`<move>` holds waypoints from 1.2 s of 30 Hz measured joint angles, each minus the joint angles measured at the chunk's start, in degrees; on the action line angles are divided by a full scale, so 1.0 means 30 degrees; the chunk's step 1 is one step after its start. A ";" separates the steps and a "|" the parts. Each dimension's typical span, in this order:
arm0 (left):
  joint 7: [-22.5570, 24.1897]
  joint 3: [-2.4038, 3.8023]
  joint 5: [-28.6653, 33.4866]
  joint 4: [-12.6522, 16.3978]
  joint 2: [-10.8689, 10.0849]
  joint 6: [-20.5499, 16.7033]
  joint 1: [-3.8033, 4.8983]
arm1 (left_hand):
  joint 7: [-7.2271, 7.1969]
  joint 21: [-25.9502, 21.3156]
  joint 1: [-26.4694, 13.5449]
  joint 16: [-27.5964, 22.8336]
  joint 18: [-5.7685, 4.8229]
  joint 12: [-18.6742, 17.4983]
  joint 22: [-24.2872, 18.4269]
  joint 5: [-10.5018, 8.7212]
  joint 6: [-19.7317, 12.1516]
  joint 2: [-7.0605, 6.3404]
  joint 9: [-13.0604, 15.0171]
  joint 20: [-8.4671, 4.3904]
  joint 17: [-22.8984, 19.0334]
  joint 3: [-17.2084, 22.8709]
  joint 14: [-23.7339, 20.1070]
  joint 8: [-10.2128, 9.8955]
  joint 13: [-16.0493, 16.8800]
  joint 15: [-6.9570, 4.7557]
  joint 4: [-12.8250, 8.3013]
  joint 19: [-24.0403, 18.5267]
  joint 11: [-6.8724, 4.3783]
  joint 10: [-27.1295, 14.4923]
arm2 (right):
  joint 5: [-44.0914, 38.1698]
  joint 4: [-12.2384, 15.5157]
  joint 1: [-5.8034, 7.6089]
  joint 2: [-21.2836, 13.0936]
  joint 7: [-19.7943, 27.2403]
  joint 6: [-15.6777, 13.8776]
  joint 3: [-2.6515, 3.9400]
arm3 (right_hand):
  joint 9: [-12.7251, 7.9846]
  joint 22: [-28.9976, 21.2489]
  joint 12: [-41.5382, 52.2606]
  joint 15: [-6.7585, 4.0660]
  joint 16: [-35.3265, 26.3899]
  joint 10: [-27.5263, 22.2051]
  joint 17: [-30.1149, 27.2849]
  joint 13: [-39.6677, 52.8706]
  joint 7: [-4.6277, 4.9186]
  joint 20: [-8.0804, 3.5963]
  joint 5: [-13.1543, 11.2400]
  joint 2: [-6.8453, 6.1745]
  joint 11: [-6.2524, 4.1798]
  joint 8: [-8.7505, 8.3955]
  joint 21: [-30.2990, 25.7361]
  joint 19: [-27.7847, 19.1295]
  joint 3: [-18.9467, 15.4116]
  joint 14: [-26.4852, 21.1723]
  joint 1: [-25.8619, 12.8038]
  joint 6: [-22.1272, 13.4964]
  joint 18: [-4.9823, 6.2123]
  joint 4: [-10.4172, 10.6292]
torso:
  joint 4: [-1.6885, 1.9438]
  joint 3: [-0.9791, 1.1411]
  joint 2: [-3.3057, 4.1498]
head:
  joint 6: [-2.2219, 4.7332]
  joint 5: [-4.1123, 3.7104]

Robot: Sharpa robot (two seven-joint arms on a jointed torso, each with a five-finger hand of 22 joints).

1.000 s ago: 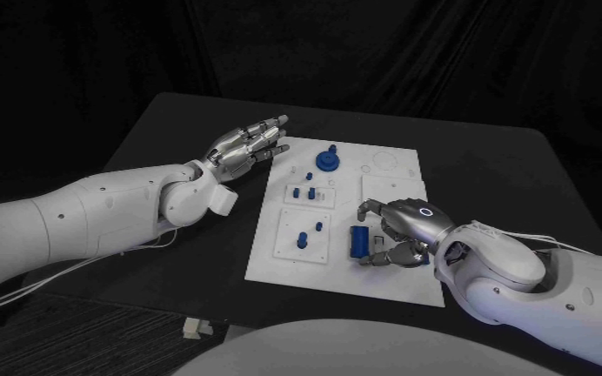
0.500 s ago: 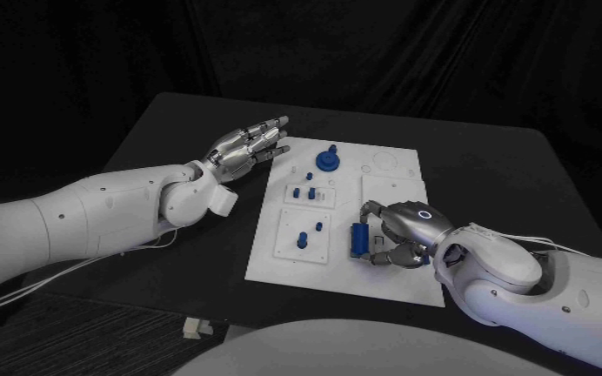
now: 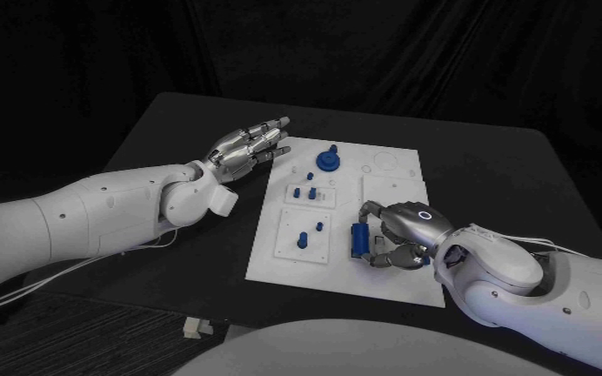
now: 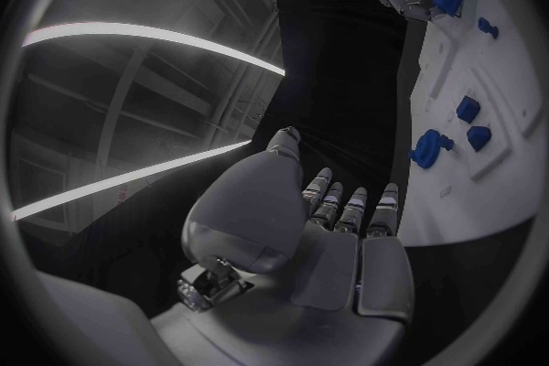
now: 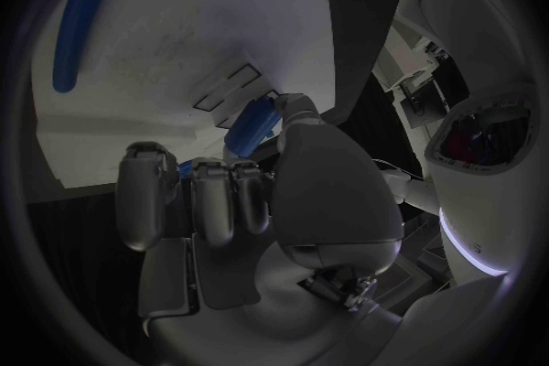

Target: Assemble the parts on the task board

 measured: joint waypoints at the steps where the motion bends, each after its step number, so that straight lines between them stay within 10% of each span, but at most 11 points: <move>1: -0.0004 0.0000 0.0000 -0.0006 -0.0002 0.0003 -0.0001 | 0.0000 0.0000 0.0000 0.0000 0.0000 0.0000 0.0000 0.0000 0.0000 0.0000 0.0000 0.0000 0.0000 0.0000 0.0000 -0.0001 0.0000 0.0000 0.0000 0.0000 0.0000 0.0000 | 0.0001 0.0005 0.0000 -0.0020 0.0009 -0.0021 0.0001 | -0.0125 0.0000 0.0000 0.0000 0.0000 0.0000 0.0000 -0.0001 0.0008 -0.0064 0.0319 0.0066 0.0000 -0.0001 0.0000 0.0064 0.0026 0.0000 -0.0083 0.0006 -0.0001 -0.0026 | 0.0000 0.0000 0.0000 | 0.0000 0.0007; 15: -0.0058 0.0000 0.0000 -0.0094 -0.0007 0.0013 -0.0009 | 0.0000 0.0000 0.0076 0.0000 0.0000 0.0000 0.0015 -0.0001 0.0000 0.0076 -0.0001 0.0000 0.0000 0.0081 -0.0071 0.0000 0.0000 0.0069 -0.0080 0.0000 0.0000 0.0000 | 0.0003 0.0138 0.0000 -0.0318 0.0098 -0.0033 0.0000 | -0.1419 -0.0003 0.0000 -0.0125 0.0000 0.0000 0.0000 -0.0002 0.0112 -0.0130 0.3182 -0.0048 -0.0134 -0.0004 0.0000 -0.0007 0.0707 0.0010 -0.2442 0.0108 0.0001 0.0080 | 0.0000 0.0000 -0.0005 | 0.0000 0.0053; 36: -0.0147 0.0000 -0.0001 -0.0176 0.0018 0.0036 -0.0028 | 0.0000 0.0000 0.0158 0.0000 0.0002 0.0000 0.0011 -0.0001 0.0000 0.0158 -0.0003 0.0070 0.0001 0.0079 -0.0070 0.0000 0.0000 0.0068 -0.0079 0.0071 0.0000 0.0000 | 0.0003 0.0254 0.0000 -0.0265 -0.0131 0.1137 0.0015 | -0.2336 -0.0008 0.0000 -0.0124 -0.0001 -0.0001 0.0000 -0.0003 -0.0116 -0.0130 0.2367 -0.0162 -0.0132 -0.0659 -0.0240 -0.0008 0.1125 0.0010 -0.3066 -0.0114 0.0001 0.0077 | -0.0005 0.0000 -0.0005 | 0.0000 0.0044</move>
